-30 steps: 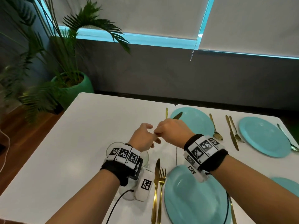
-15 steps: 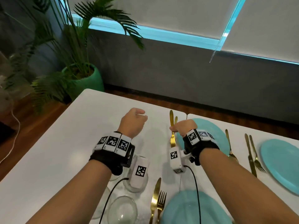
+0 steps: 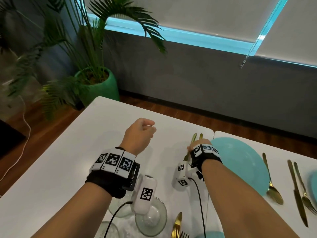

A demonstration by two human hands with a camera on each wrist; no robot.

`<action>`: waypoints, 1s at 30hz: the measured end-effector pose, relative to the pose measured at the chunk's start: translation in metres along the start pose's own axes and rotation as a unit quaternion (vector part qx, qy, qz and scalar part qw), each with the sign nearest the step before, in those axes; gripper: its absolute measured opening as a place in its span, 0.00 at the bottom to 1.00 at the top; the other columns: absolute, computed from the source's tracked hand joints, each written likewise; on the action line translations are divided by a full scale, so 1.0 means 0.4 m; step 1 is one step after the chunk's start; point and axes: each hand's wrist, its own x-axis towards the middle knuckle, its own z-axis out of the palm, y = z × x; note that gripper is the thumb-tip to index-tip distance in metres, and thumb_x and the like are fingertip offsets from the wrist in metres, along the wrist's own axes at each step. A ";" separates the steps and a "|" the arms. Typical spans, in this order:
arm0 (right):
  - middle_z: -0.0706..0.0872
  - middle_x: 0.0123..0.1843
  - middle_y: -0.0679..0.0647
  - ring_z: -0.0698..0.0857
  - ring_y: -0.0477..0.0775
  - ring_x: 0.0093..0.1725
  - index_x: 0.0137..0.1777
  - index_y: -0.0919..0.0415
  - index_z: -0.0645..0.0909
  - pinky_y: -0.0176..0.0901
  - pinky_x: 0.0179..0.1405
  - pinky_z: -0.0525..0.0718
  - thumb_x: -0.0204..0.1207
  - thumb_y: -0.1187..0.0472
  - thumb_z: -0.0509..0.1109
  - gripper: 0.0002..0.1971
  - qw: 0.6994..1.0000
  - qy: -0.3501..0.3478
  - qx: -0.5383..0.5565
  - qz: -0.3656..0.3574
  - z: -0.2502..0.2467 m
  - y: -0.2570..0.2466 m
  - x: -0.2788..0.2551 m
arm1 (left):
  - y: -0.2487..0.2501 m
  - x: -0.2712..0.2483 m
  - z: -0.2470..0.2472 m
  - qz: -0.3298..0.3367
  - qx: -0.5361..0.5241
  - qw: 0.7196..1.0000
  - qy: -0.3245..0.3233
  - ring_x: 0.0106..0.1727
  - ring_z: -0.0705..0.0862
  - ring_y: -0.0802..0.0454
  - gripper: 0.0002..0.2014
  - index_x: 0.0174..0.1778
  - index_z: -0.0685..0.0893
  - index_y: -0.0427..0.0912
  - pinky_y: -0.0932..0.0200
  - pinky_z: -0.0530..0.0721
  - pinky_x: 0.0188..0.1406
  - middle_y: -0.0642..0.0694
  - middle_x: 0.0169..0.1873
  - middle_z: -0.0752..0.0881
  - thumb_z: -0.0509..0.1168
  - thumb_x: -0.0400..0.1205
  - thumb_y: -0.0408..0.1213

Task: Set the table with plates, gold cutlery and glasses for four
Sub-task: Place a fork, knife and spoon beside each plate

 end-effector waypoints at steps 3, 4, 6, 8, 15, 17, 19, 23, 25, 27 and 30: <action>0.84 0.64 0.63 0.86 0.60 0.56 0.65 0.64 0.80 0.44 0.52 0.84 0.81 0.58 0.64 0.16 0.977 0.107 -0.177 -0.046 0.004 0.001 0.021 | -0.002 0.008 -0.002 0.001 -0.003 1.000 0.001 0.49 0.84 0.52 0.07 0.55 0.79 0.48 0.55 0.82 0.54 0.46 0.51 0.85 0.62 0.82 0.37; 0.86 0.58 0.62 0.87 0.59 0.52 0.62 0.64 0.82 0.44 0.53 0.84 0.81 0.57 0.64 0.14 0.969 0.121 -0.205 -0.061 0.003 -0.001 0.019 | -0.002 0.009 -0.003 0.001 -0.002 1.000 0.001 0.49 0.84 0.52 0.07 0.55 0.79 0.48 0.54 0.82 0.54 0.46 0.50 0.85 0.63 0.82 0.37; 0.86 0.57 0.61 0.86 0.58 0.50 0.65 0.60 0.81 0.44 0.53 0.84 0.83 0.55 0.62 0.16 0.957 0.133 -0.249 -0.072 0.001 0.000 0.025 | -0.002 0.011 -0.004 0.002 -0.003 1.000 0.001 0.49 0.84 0.51 0.07 0.55 0.79 0.48 0.54 0.83 0.55 0.47 0.50 0.85 0.63 0.82 0.37; 0.82 0.68 0.60 0.86 0.56 0.58 0.75 0.55 0.72 0.41 0.53 0.82 0.85 0.54 0.58 0.20 0.954 0.137 -0.255 -0.081 0.002 0.001 0.025 | -0.002 0.012 -0.005 0.000 -0.007 1.000 0.002 0.50 0.84 0.50 0.07 0.54 0.79 0.47 0.54 0.82 0.54 0.47 0.50 0.85 0.63 0.82 0.36; 0.81 0.70 0.59 0.86 0.56 0.57 0.77 0.59 0.68 0.40 0.52 0.82 0.83 0.54 0.61 0.24 0.948 0.140 -0.271 -0.086 -0.007 0.003 0.025 | -0.011 0.008 -0.002 -0.002 -0.014 1.000 -0.001 0.48 0.84 0.51 0.06 0.53 0.80 0.48 0.53 0.82 0.54 0.47 0.49 0.86 0.63 0.81 0.36; 0.84 0.66 0.59 0.87 0.57 0.55 0.71 0.60 0.76 0.41 0.50 0.81 0.84 0.53 0.61 0.19 0.947 0.134 -0.278 -0.084 -0.006 0.009 0.031 | -0.015 0.006 -0.004 -0.003 -0.015 1.000 -0.001 0.48 0.84 0.51 0.06 0.53 0.79 0.48 0.54 0.82 0.53 0.47 0.49 0.86 0.63 0.82 0.36; 0.86 0.58 0.60 0.86 0.58 0.47 0.62 0.62 0.81 0.42 0.51 0.83 0.83 0.52 0.62 0.17 0.947 0.145 -0.275 -0.079 -0.005 0.015 0.030 | -0.020 0.002 -0.007 -0.004 -0.015 1.000 0.002 0.48 0.84 0.51 0.06 0.53 0.79 0.48 0.54 0.82 0.54 0.47 0.50 0.86 0.63 0.82 0.36; 0.85 0.51 0.58 0.82 0.54 0.41 0.48 0.63 0.81 0.39 0.46 0.82 0.82 0.52 0.65 0.13 0.955 0.112 -0.264 -0.074 -0.030 -0.018 -0.017 | -0.020 -0.015 -0.014 -0.003 -0.021 1.000 0.005 0.48 0.84 0.50 0.06 0.52 0.79 0.47 0.54 0.82 0.53 0.46 0.50 0.86 0.63 0.82 0.35; 0.85 0.54 0.56 0.82 0.49 0.38 0.56 0.65 0.83 0.29 0.34 0.81 0.78 0.56 0.70 0.13 0.968 0.067 -0.230 -0.079 -0.052 -0.057 -0.058 | -0.016 -0.034 -0.019 -0.005 -0.023 1.000 0.003 0.48 0.84 0.50 0.06 0.52 0.79 0.47 0.55 0.82 0.53 0.46 0.50 0.86 0.63 0.82 0.36; 0.87 0.45 0.49 0.83 0.48 0.37 0.46 0.62 0.85 0.32 0.33 0.80 0.75 0.52 0.72 0.12 0.970 0.081 -0.215 -0.077 -0.066 -0.097 -0.113 | -0.011 -0.059 -0.030 -0.005 -0.026 1.000 0.000 0.48 0.84 0.51 0.06 0.53 0.79 0.47 0.56 0.82 0.51 0.46 0.51 0.86 0.63 0.82 0.36; 0.86 0.38 0.49 0.83 0.47 0.35 0.36 0.58 0.83 0.39 0.39 0.78 0.77 0.46 0.67 0.16 0.961 0.103 -0.223 -0.127 -0.075 -0.115 -0.217 | -0.007 -0.113 -0.059 -0.006 -0.033 0.999 -0.002 0.48 0.84 0.51 0.06 0.54 0.79 0.47 0.59 0.80 0.47 0.46 0.52 0.86 0.62 0.82 0.35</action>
